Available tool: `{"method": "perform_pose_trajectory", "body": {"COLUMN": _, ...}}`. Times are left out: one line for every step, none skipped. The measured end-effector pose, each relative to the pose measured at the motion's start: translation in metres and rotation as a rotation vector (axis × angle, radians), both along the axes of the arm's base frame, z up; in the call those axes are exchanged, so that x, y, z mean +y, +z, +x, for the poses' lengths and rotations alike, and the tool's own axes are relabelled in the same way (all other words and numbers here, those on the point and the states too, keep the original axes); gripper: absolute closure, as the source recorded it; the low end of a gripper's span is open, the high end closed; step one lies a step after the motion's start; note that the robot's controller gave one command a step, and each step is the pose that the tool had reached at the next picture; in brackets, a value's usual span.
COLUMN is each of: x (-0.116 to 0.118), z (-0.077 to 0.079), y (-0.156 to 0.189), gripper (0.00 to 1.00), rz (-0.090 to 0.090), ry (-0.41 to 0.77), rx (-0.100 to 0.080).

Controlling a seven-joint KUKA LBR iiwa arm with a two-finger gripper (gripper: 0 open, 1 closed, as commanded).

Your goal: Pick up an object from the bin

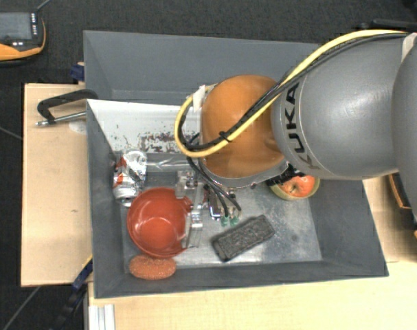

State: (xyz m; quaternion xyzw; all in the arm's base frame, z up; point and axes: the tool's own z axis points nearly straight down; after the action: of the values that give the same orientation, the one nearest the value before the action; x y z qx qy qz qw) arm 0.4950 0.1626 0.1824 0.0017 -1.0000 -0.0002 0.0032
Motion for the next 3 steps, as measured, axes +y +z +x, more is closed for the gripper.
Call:
{"method": "perform_pose_trajectory", "body": {"x": 0.014, "z": 0.058, "y": 0.087, "gripper": 0.00, "rz": 0.004, "ry": 0.182, "rx": -0.012}}
{"method": "perform_pose_trajectory", "body": {"x": 0.027, "z": 0.093, "y": 0.082, "gripper": 0.00, "rz": 0.008, "ry": 0.212, "rx": -0.021}}
{"method": "perform_pose_trajectory", "body": {"x": 0.009, "z": 0.109, "y": 0.098, "gripper": 0.00, "rz": 0.010, "ry": 0.189, "rx": -0.032}}
